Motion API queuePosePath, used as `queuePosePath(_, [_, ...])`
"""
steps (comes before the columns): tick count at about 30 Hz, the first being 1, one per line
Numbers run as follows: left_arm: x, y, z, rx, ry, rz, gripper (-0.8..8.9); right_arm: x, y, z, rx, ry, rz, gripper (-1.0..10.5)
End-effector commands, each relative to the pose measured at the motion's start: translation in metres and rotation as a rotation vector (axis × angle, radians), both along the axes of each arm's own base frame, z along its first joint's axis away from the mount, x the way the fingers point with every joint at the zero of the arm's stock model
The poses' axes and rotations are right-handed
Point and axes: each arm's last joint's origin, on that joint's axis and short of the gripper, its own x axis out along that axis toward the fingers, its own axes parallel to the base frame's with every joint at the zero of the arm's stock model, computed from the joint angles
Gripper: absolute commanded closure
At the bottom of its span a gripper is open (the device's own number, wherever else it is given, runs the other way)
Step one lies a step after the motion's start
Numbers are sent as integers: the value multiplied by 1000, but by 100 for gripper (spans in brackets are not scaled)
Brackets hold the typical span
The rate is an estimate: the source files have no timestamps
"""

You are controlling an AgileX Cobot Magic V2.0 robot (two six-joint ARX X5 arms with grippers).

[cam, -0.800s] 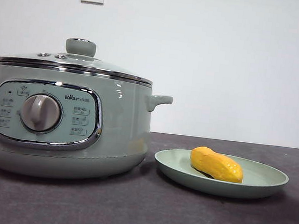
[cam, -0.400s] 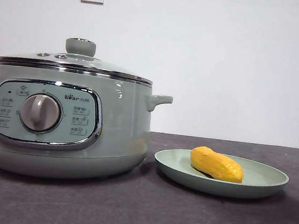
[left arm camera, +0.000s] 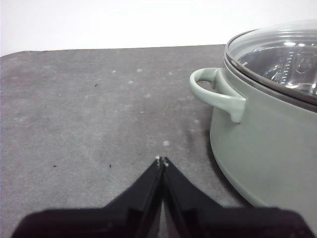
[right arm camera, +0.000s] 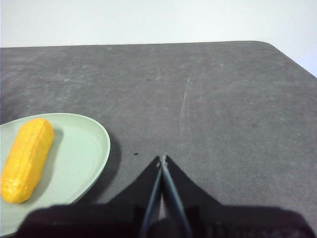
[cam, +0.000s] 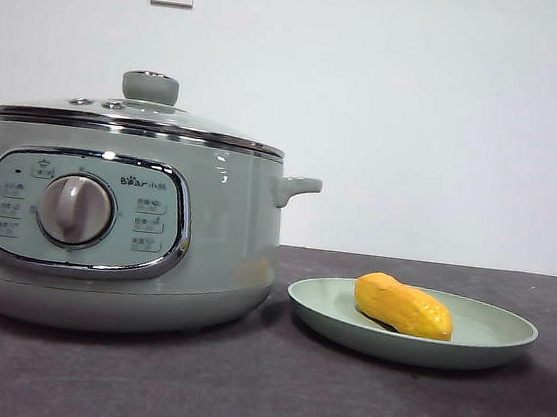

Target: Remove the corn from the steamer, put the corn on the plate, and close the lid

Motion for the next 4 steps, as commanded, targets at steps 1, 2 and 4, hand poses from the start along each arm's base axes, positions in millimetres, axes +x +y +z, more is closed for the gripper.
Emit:
queuePosePath(1, [1,0,-5,-6,12,5,816,0,0,-3,5,7,-5,946])
queuePosePath(2, [1,0,-5,-6,12,4,816,0,0,-3,5,7,-5,946])
queuePosePath(4, [1,0,-4,-6,11,4,816,0,0,-3,4,7,-5,946])
